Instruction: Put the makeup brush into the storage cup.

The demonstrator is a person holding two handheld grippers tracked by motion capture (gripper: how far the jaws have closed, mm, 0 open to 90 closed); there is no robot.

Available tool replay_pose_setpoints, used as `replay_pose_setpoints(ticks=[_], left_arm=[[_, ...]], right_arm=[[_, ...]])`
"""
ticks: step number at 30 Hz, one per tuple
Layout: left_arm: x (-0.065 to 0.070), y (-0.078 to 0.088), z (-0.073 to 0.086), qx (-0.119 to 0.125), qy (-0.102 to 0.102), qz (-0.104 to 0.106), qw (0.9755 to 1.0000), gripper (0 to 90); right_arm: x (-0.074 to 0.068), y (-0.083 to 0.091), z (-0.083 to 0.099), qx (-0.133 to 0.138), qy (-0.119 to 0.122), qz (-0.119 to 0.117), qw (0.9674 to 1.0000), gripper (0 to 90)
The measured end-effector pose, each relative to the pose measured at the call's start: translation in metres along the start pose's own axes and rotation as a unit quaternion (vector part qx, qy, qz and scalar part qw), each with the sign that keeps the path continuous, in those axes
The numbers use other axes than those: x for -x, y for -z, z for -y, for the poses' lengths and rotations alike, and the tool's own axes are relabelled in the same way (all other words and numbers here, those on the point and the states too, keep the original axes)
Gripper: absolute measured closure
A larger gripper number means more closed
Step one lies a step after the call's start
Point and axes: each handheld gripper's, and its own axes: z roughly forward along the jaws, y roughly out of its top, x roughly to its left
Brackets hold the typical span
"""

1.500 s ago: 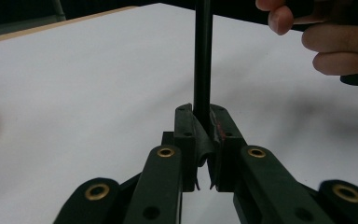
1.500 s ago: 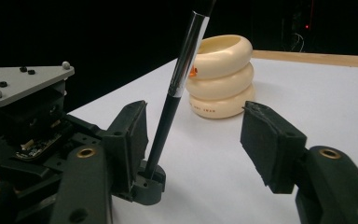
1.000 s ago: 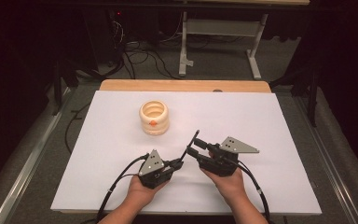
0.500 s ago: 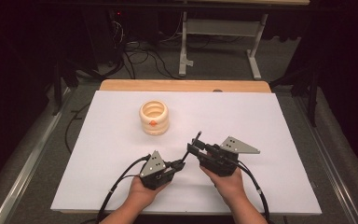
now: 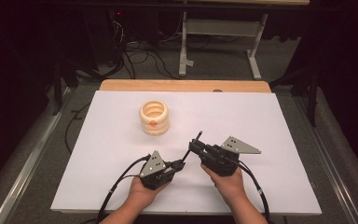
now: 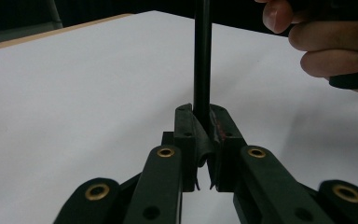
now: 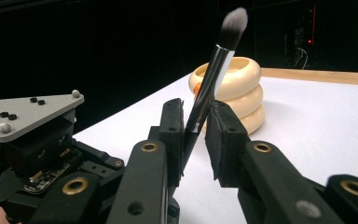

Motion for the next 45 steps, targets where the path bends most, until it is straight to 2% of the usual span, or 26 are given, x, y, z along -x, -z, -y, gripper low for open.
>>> replay_pose_setpoints(ticks=[9,34,40,45], left_arm=[[0.0004,-0.0008,0.0,-0.002,0.002,0.001,1.0,83.2],[0.0002,-0.0021,0.0002,-0.008,0.002,0.002,1.0,81.7],[0.0012,-0.0019,-0.0005,-0.005,-0.001,0.0,1.0,77.9],[0.0021,-0.002,-0.0023,-0.004,-0.002,-0.001,1.0,71.1]], right_arm=[[0.0005,0.0001,0.0005,0.001,-0.001,-0.005,1.0,81.3],[-0.0016,0.0002,0.0005,-0.002,-0.012,-0.044,0.999,86.1],[-0.0019,0.0005,0.0002,0.0,-0.012,-0.045,0.9989,86.2],[-0.0017,0.0007,0.0002,0.0,-0.011,-0.045,0.9989,86.2]])
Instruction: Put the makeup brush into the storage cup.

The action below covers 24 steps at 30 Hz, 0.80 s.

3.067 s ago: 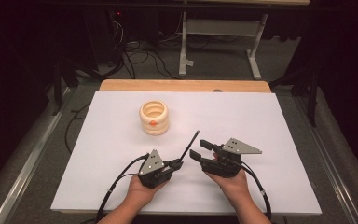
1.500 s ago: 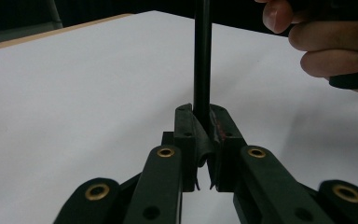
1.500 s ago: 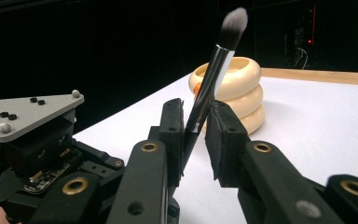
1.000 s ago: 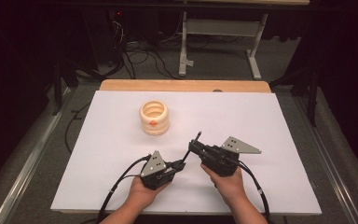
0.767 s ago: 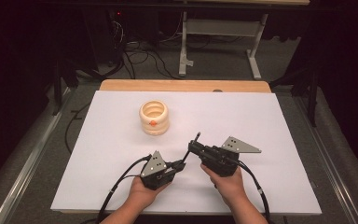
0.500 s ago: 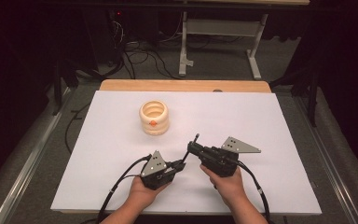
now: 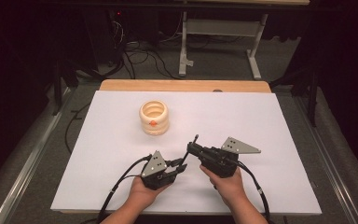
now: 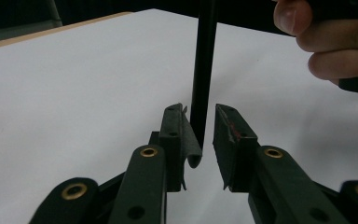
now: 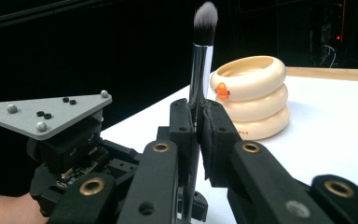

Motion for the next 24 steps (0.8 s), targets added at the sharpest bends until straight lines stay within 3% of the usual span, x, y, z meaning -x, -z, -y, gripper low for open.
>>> replay_pose_setpoints(ticks=[12,24], left_arm=[[0.0,0.002,-0.006,0.009,0.021,-0.008,0.9997,55.2],[0.0,0.007,-0.012,0.03,0.024,-0.008,0.9992,53.4]], right_arm=[[-0.001,-0.001,0.002,-0.012,0.016,0.009,0.9998,86.1],[-0.003,-0.006,0.006,-0.03,0.036,0.011,0.9988,86.1]])
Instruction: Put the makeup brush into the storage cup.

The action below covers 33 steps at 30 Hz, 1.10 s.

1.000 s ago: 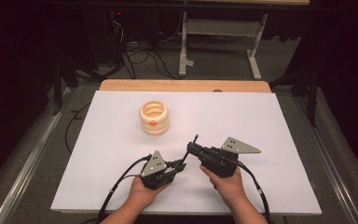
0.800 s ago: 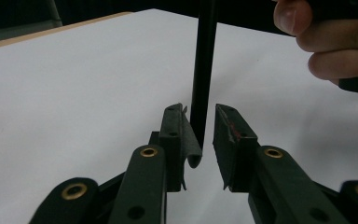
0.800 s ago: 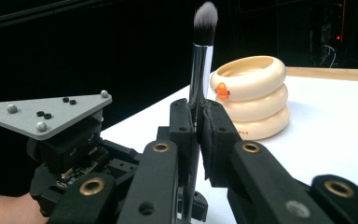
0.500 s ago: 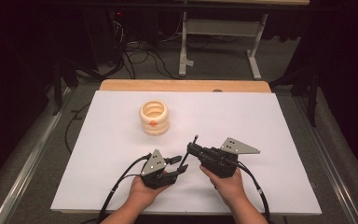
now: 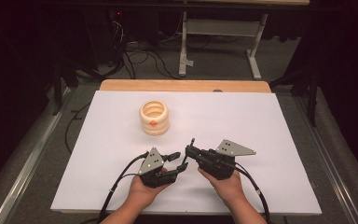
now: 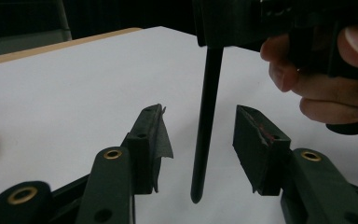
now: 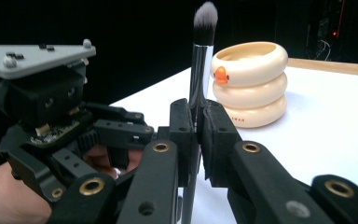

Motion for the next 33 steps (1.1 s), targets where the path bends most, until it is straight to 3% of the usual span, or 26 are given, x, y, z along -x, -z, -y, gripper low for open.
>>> replay_pose_setpoints(ticks=[17,33], left_arm=[[0.001,0.002,-0.001,-0.001,0.001,0.006,1.0,67.1],[0.002,0.003,-0.001,-0.002,-0.003,0.003,1.0,77.7]], right_arm=[[-0.007,-0.008,0.006,-0.027,0.012,-0.006,0.9995,86.0],[-0.009,-0.011,0.008,-0.03,0.016,-0.009,0.9994,85.9]])
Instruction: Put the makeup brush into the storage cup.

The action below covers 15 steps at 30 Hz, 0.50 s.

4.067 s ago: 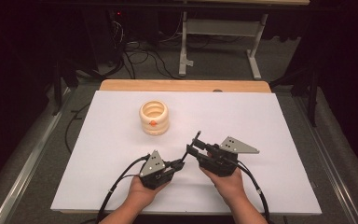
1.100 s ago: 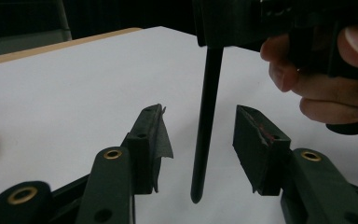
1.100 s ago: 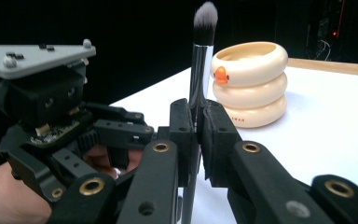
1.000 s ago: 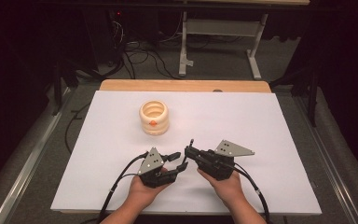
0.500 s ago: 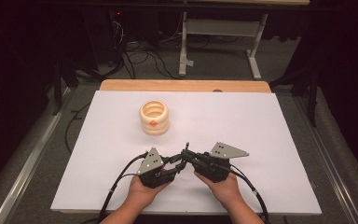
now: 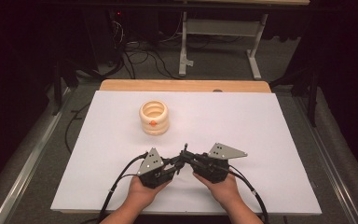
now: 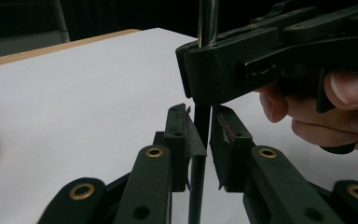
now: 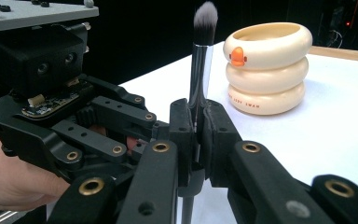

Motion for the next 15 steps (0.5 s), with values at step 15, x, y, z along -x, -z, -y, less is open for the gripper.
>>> replay_pose_setpoints(ticks=[15], left_arm=[[0.0009,0.0,0.0005,-0.001,-0.006,-0.002,1.0,82.7]], right_arm=[[0.0,-0.0007,0.0005,-0.001,-0.001,0.0,1.0,85.8]])
